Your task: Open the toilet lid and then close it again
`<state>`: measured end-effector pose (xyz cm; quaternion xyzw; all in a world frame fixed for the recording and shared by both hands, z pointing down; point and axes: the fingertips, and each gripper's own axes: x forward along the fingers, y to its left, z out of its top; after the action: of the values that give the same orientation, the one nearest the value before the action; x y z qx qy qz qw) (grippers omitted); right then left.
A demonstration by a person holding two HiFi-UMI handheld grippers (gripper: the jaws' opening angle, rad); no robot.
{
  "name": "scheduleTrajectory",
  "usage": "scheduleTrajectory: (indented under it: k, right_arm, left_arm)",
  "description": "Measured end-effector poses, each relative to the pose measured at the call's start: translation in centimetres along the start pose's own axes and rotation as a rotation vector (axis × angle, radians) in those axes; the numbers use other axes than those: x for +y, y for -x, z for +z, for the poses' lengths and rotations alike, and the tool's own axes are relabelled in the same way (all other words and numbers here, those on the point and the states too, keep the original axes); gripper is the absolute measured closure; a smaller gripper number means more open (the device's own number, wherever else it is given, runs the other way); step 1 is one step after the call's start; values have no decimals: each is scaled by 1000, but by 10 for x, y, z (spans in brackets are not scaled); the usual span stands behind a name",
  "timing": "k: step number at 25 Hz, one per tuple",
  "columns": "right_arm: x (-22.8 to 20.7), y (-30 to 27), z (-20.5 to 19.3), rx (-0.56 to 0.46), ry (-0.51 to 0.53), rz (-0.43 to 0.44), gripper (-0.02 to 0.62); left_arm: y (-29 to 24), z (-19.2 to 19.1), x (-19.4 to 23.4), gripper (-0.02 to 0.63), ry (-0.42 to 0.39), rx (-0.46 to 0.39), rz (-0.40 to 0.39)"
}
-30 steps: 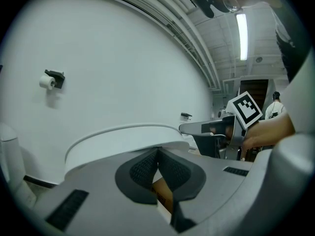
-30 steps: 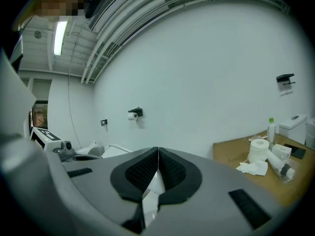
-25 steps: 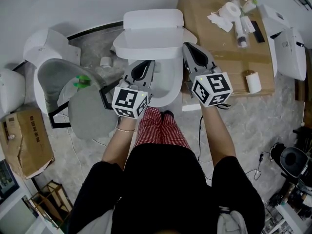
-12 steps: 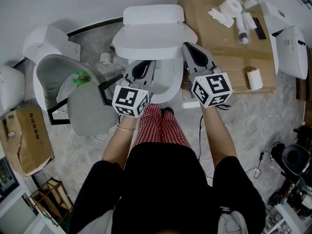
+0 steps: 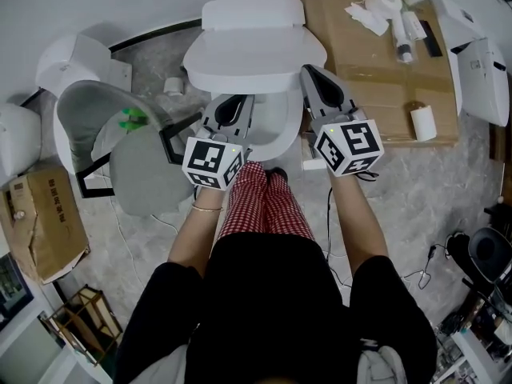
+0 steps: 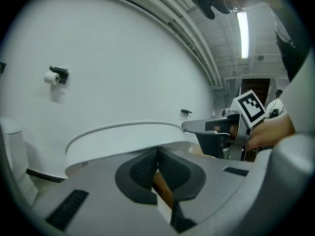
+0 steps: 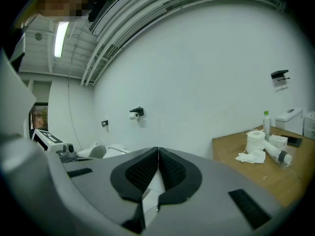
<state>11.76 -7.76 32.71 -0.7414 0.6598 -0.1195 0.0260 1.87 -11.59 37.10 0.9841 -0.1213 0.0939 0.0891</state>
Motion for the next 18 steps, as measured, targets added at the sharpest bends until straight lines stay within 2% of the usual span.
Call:
scheduleTrajectory:
  k: [9,13,18]
  right_arm:
    - [5,11,-14,15,-16,0,575]
    - [7,15,-20,29,-23,-20,577]
    - [8,19,-25,20,-94,-64,575]
  left_arm:
    - [4,-16,-5,603,35,17,8]
    - [6,-22,-10,603,39,28,-18]
    - [7,-29,-9,603,55,54,-36]
